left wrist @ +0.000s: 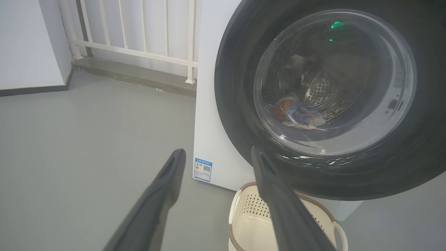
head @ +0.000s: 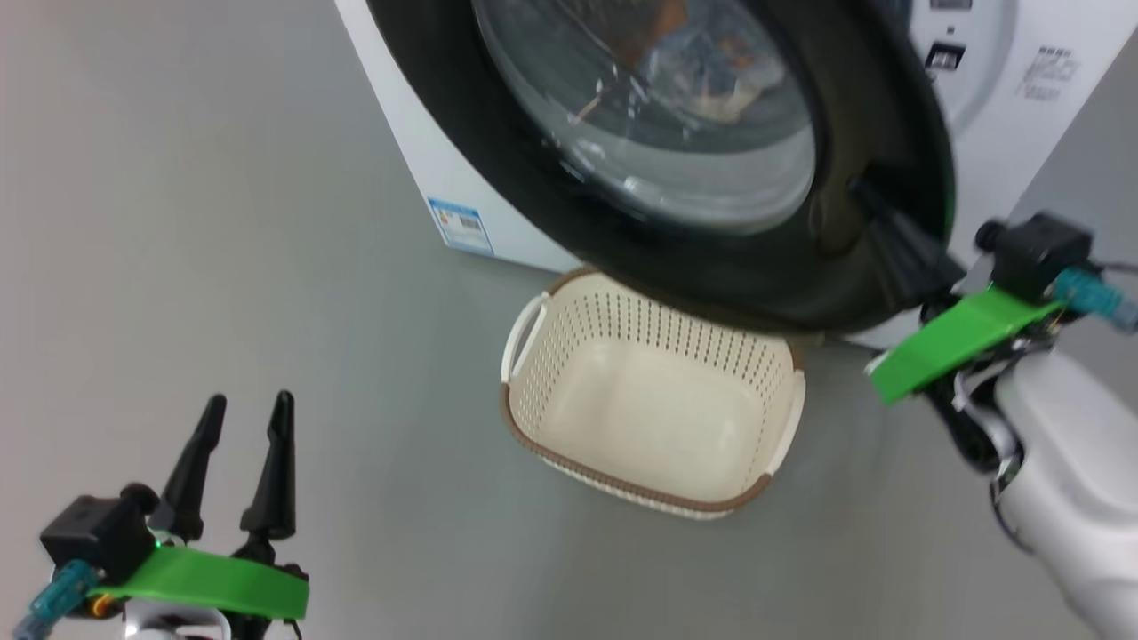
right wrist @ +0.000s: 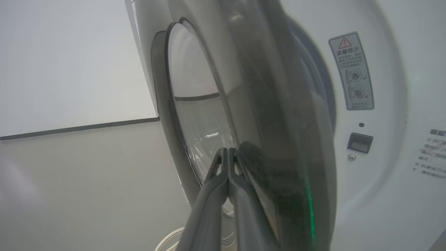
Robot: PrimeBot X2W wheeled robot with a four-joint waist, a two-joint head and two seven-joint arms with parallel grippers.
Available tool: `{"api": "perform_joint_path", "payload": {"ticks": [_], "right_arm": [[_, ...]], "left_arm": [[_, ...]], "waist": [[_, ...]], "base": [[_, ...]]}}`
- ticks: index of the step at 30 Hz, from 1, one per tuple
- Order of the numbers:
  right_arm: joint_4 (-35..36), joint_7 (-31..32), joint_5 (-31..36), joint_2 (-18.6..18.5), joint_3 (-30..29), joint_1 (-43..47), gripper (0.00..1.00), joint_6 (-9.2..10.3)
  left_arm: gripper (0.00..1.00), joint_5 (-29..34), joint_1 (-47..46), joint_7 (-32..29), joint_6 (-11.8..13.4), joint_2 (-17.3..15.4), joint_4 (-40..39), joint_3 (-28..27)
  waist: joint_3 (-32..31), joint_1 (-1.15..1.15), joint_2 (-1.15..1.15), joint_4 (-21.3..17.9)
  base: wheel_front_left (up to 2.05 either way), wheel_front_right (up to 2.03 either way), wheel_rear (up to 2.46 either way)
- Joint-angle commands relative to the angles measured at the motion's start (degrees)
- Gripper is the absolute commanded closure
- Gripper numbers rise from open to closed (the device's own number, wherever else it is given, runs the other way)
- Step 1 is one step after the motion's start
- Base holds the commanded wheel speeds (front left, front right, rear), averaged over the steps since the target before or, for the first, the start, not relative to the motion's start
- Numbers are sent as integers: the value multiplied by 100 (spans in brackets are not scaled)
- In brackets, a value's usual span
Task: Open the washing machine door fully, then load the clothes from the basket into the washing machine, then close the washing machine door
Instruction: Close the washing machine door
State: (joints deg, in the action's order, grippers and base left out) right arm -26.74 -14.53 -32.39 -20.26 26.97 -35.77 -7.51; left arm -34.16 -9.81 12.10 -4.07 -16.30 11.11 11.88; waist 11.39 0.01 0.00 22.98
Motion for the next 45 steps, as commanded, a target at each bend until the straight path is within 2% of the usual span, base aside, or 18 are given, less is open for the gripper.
{"api": "perform_joint_path", "payload": {"ticks": [1,10,20,24,36,37,38,39,40,45], "right_arm": [[65,-47,-57,-106,-34,-293,100,2],[-205,-47,-182,-326,-69,-1391,100,2],[-534,-47,-80,-429,-287,-2255,100,2],[-658,-47,-8,-335,-399,-2331,100,2],[-653,-47,-116,-163,-185,-1921,100,2],[-640,-47,-126,-152,-180,-1857,84,2],[-625,-47,-136,-136,-177,-1784,60,2],[-608,-47,-147,-116,-171,-1703,34,2],[-582,-47,-170,-92,-163,-1616,2,2],[-358,-47,-280,-15,-110,-1176,0,2]], "left_arm": [[0,-33,-295,82,-33,-154,-78,-222],[0,-33,-685,185,-64,-47,-138,-266],[0,-2,-912,257,-125,72,-22,-305],[0,5,-943,270,-150,104,60,-323],[0,52,-953,282,-206,96,198,-300],[0,57,-945,283,-210,94,203,-292],[0,64,-932,283,-213,89,211,-286],[0,70,-914,283,-215,82,225,-282],[0,73,-896,284,-216,72,240,-280],[0,66,-791,259,-219,3,303,-265]], "waist": [[464,-1,0,-81],[1214,-1,0,-82],[1495,-1,0,-32],[1446,-1,0,-40],[1101,-1,0,-148],[1045,-1,0,-158],[977,-1,0,-172],[901,-1,0,-189],[818,-1,0,-208],[352,-1,0,-353]], "base": [[0,0,0],[0,0,0],[0,0,0],[0,0,0],[0,0,0],[0,0,0],[0,0,0],[0,0,0],[0,0,0],[0,0,0]]}}
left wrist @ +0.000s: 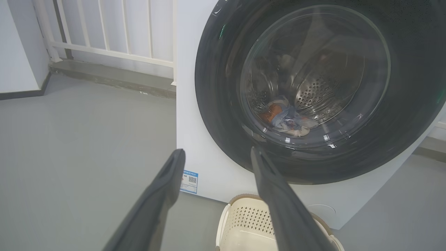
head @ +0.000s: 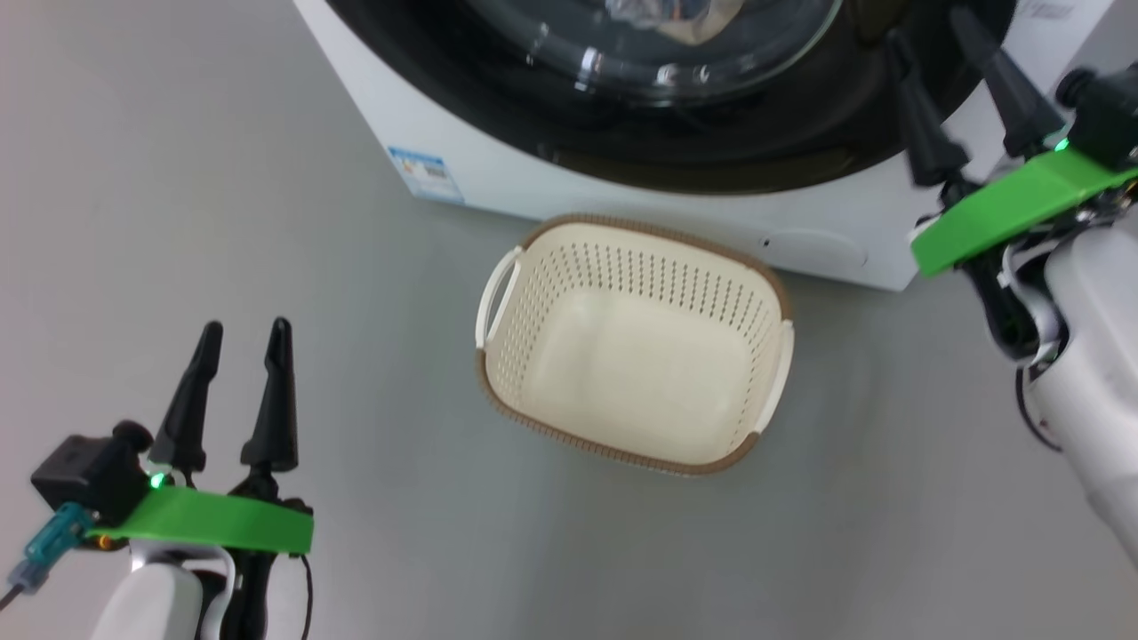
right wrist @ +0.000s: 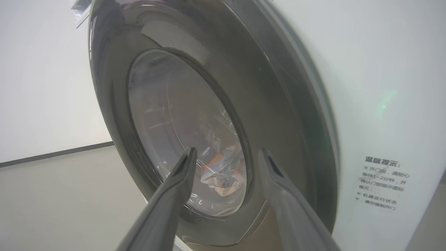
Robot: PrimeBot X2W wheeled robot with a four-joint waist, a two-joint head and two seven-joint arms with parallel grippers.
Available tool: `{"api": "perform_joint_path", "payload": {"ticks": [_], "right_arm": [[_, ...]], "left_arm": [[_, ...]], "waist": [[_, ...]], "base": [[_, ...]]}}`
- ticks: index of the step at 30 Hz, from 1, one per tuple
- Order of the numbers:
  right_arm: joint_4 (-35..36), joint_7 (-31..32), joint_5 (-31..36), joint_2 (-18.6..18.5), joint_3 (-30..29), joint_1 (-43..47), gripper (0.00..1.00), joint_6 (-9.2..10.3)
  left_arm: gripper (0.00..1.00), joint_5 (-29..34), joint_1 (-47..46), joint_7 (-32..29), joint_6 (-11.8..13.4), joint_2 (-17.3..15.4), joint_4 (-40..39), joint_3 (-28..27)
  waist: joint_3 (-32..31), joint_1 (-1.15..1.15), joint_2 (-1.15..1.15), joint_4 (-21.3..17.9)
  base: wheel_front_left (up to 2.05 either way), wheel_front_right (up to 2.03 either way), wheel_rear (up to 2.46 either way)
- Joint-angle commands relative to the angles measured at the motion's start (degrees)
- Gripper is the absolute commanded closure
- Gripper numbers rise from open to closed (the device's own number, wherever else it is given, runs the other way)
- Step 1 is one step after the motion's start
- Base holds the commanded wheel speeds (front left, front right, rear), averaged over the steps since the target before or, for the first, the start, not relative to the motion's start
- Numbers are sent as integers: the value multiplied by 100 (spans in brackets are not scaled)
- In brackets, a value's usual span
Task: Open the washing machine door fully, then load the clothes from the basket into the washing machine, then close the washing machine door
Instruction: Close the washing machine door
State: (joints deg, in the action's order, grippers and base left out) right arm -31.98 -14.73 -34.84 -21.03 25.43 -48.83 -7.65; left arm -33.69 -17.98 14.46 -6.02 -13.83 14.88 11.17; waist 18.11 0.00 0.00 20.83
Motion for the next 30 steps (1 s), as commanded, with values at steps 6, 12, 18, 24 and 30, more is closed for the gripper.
{"api": "perform_joint_path", "payload": {"ticks": [6,12,18,24,30], "right_arm": [[466,-27,-48,107,72,584,0,16],[841,-27,-114,212,-28,1208,0,16],[1131,-27,-87,348,-157,1847,0,16],[1315,-27,-133,262,-332,2369,0,16],[1545,-27,-201,288,-573,2797,0,16]], "left_arm": [[0,-1,188,-44,-7,-325,-53,-187],[0,-26,459,-154,51,-432,-109,-190],[0,-92,777,-260,156,-520,-253,-244],[0,-165,1006,-310,270,-588,-460,-330],[0,-197,1180,-324,332,-609,-538,-342]], "waist": [[-825,0,0,-357],[-1397,0,0,-689],[-1842,0,0,-1056],[-2092,0,0,-1398],[-2238,0,0,-1657]], "base": [[0,0,0],[0,0,0],[0,0,0],[0,0,0],[0,0,0]]}}
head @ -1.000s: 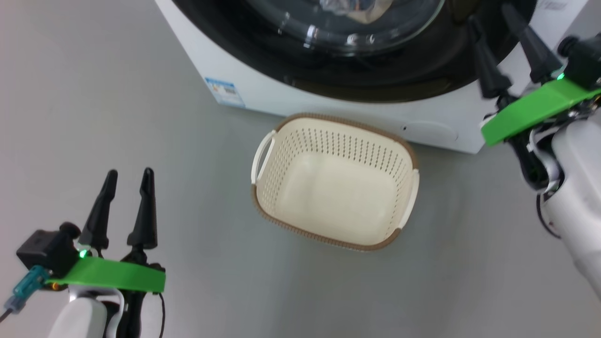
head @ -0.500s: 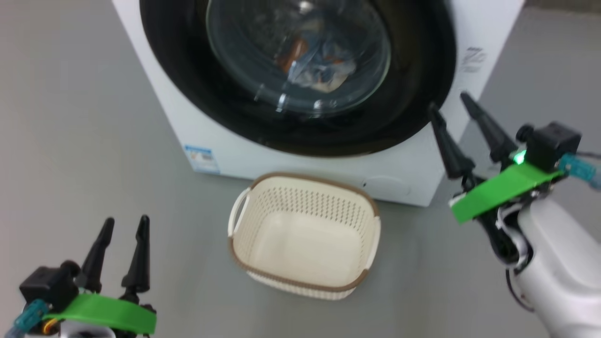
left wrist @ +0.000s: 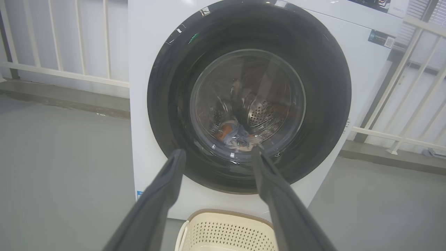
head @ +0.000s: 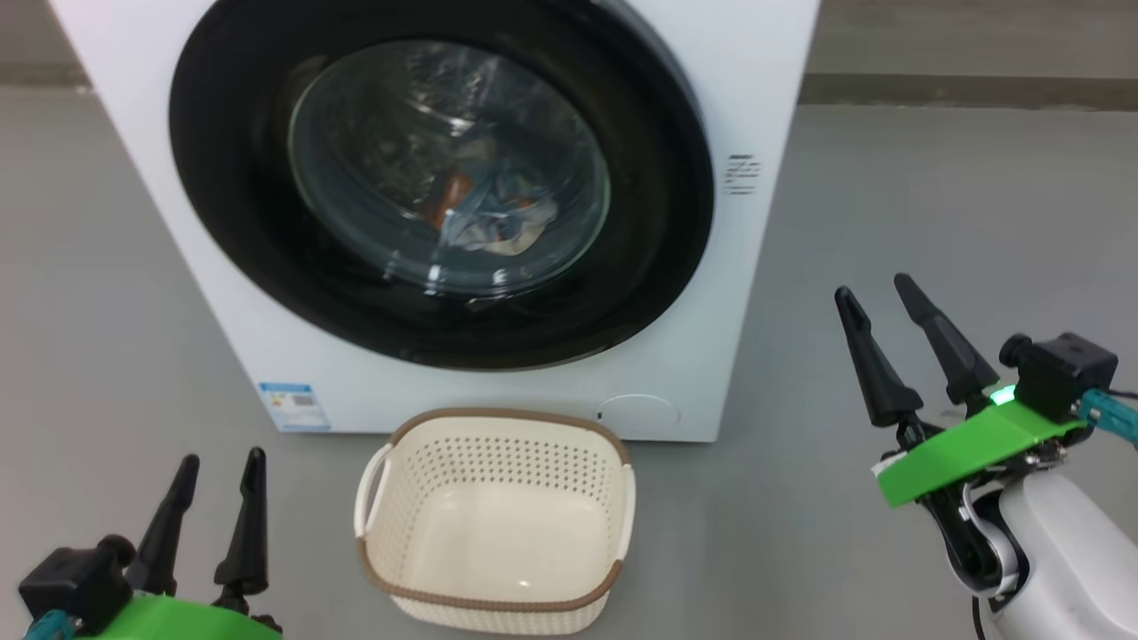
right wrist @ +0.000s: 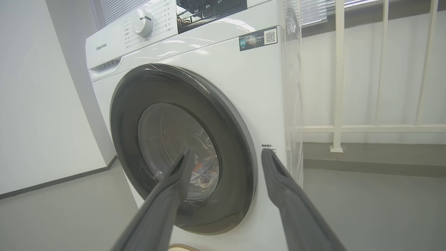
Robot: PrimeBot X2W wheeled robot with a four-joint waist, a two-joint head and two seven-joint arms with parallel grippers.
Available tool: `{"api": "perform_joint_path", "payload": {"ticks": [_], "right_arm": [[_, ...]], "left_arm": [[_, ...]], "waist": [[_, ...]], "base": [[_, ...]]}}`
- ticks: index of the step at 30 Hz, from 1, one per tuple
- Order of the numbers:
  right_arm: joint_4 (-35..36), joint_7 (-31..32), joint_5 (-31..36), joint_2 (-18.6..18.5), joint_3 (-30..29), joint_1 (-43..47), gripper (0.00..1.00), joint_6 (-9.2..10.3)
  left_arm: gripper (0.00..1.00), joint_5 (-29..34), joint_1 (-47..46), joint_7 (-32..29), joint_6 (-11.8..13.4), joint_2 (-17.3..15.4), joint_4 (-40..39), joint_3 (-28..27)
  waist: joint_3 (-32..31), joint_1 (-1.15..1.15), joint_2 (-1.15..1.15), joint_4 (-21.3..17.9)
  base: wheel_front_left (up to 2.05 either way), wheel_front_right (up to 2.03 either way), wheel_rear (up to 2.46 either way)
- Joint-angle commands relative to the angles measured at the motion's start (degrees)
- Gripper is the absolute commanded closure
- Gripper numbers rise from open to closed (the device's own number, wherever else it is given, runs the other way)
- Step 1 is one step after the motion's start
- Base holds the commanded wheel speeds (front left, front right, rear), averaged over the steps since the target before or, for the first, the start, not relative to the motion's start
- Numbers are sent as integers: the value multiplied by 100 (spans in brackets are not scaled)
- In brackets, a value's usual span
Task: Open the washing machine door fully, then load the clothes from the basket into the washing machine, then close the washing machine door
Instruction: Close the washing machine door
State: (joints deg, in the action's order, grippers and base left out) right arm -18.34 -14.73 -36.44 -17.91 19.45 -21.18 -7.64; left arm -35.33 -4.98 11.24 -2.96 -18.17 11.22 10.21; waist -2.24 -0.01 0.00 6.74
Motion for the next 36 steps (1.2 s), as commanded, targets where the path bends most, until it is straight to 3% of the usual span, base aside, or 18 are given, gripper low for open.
{"api": "perform_joint_path", "payload": {"ticks": [1,15,36], "right_arm": [[220,-27,-27,-21,7,92,0,15],[447,-27,131,-74,-247,865,0,15],[393,-27,454,42,-688,1214,0,15]], "left_arm": [[0,-39,-88,0,39,-177,-180,-251],[0,-219,283,19,-13,-191,-307,-238],[0,-219,314,126,-8,-172,-265,-172]], "waist": [[-224,1,0,-295],[-476,1,0,-776],[-524,1,0,-769]], "base": [[0,0,0],[0,0,0],[0,0,0]]}}
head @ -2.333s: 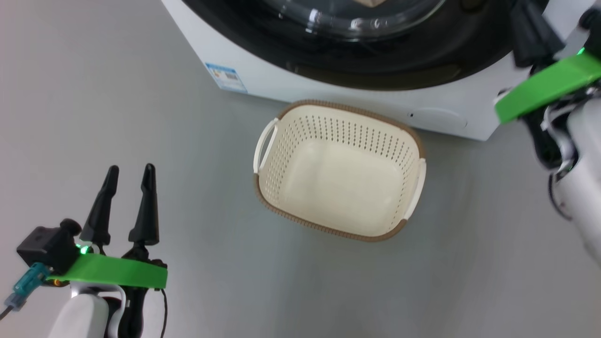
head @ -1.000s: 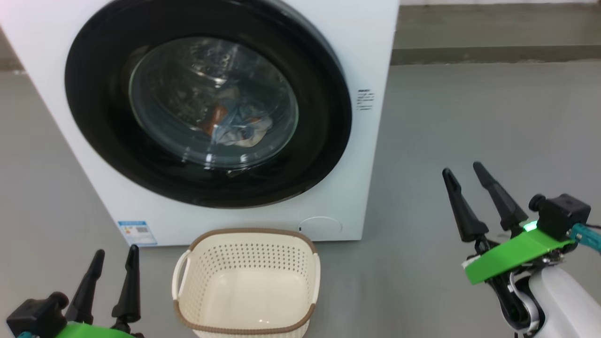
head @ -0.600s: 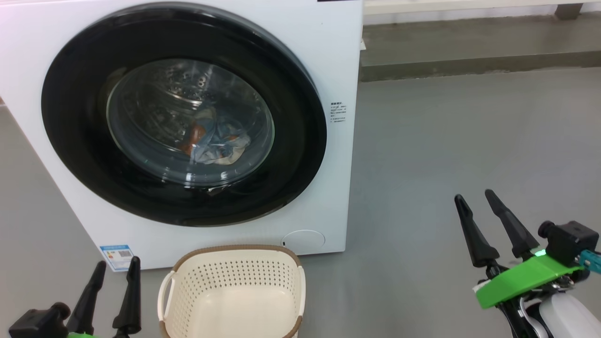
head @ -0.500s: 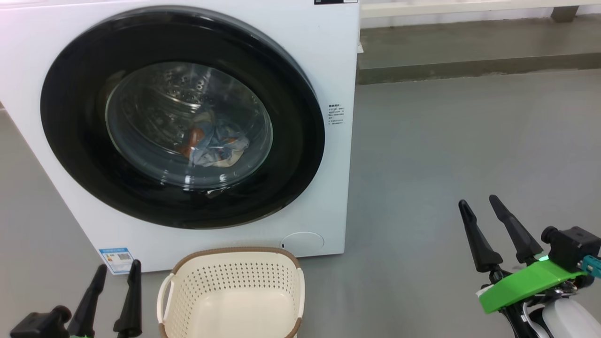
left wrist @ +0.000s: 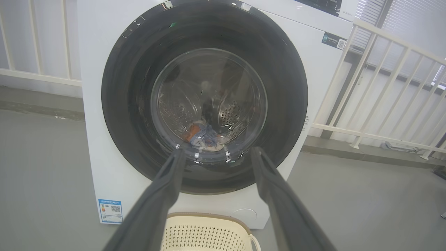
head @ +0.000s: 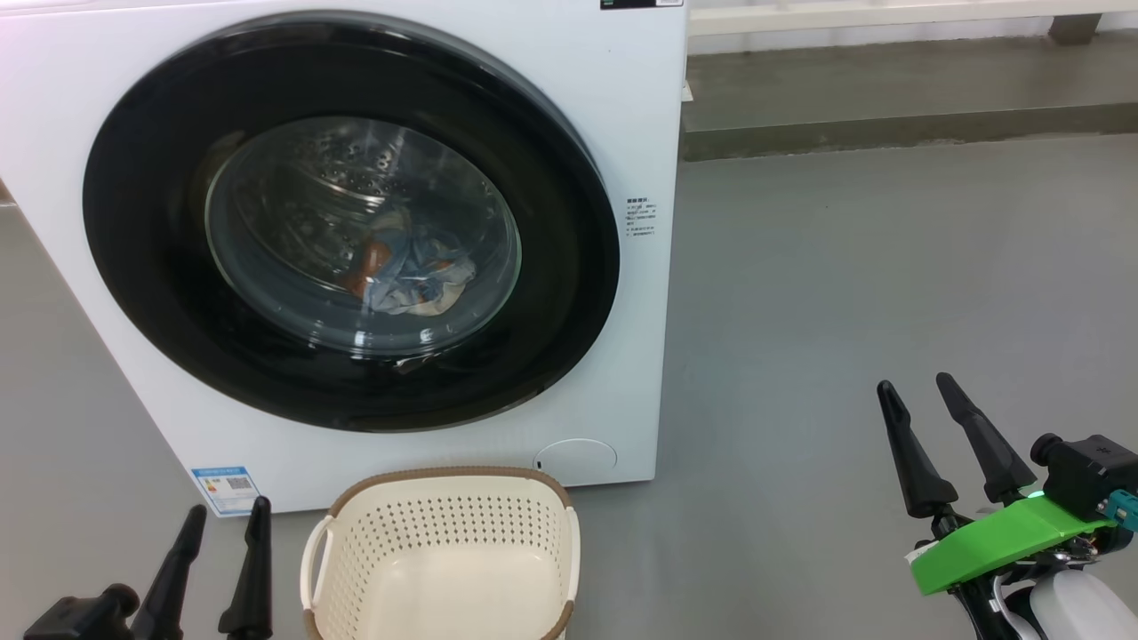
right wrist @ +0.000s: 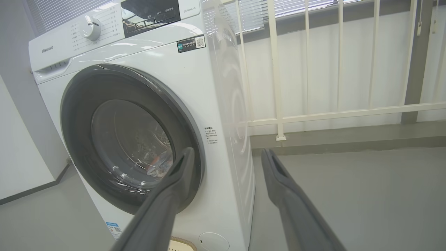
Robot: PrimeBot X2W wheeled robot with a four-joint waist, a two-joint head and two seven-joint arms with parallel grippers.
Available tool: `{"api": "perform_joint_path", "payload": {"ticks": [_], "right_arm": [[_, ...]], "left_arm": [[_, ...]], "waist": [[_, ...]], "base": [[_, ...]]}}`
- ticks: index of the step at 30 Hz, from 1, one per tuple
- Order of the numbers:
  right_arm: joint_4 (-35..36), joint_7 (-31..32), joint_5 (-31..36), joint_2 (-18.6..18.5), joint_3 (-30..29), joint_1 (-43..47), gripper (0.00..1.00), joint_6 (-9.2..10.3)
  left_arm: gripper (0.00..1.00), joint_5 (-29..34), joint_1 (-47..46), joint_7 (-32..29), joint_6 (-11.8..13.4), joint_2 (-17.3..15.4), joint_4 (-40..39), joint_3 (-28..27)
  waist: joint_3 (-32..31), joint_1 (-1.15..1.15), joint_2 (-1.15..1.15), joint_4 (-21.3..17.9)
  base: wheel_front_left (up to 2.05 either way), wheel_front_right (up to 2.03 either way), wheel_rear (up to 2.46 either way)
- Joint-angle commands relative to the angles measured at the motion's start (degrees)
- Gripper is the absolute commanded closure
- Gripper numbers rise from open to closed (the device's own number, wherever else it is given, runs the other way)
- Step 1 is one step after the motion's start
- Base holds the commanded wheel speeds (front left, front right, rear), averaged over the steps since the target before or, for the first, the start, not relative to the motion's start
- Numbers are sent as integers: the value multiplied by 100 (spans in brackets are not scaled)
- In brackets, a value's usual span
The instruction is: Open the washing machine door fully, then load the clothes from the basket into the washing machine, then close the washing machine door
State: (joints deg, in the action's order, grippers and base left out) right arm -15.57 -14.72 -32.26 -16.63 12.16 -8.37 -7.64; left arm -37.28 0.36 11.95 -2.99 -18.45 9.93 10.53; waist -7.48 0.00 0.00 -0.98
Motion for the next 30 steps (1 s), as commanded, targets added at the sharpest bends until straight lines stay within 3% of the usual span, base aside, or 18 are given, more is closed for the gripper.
{"api": "perform_joint_path", "payload": {"ticks": [1,30], "right_arm": [[110,-28,42,-83,39,-70,0,15],[51,-28,83,-31,46,-35,0,15]], "left_arm": [[0,-19,-222,57,-1,-149,-135,-201],[0,-8,-202,49,128,-222,-228,-122]], "waist": [[-1,0,0,8],[-31,0,0,139]], "base": [[0,0,0],[0,0,0]]}}
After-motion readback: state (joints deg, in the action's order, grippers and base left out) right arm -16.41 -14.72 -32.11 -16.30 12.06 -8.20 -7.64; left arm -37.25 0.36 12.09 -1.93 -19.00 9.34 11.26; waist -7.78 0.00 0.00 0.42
